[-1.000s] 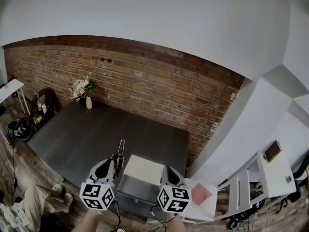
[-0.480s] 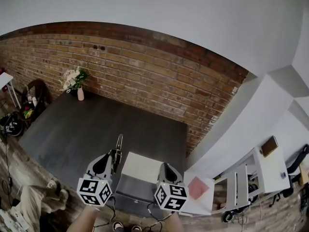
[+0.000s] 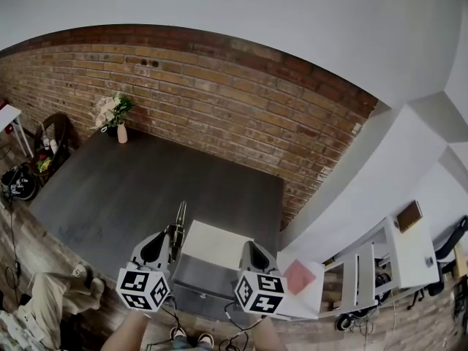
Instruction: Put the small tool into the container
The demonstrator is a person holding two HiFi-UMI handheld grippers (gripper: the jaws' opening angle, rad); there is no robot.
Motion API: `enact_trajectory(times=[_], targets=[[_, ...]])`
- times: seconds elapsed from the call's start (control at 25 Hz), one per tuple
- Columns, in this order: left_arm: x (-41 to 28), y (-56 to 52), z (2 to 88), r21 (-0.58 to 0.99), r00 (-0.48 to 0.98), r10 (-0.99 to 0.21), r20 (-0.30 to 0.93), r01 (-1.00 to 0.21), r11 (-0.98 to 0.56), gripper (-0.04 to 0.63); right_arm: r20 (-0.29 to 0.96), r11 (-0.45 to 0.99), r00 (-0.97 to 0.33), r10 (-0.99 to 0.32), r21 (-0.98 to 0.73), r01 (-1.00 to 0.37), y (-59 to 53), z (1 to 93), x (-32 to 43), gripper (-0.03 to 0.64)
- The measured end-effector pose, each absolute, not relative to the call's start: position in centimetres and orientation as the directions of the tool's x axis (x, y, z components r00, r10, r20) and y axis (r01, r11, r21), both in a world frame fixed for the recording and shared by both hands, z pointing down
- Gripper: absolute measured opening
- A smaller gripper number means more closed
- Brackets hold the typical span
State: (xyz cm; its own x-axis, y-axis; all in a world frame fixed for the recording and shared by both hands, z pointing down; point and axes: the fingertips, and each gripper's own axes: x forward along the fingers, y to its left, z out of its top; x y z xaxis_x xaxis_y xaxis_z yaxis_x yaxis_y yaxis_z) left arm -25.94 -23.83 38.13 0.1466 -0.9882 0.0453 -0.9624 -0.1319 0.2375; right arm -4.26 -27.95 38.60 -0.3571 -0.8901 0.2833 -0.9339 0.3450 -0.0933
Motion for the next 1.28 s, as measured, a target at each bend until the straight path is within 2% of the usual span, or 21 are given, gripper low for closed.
enact_trajectory(times=[0.84,1.28], targets=[[-19.6,-22.5,44.4,0.252,0.202,-0.964,0.173,-0.955,-0.155,0.011,0.421,0.258,-0.302,-0.855,-0.161,-0.953,-25.8,46.0,2.3,0.003],[-18.3,-22.6,44.9,0.129,0.260,-0.945,0.199,-0.963,-0.237,0.011,0.441,0.234,-0.288,-0.850,-0.173,-0.957,-26.3,47.9,4.4,0.003]])
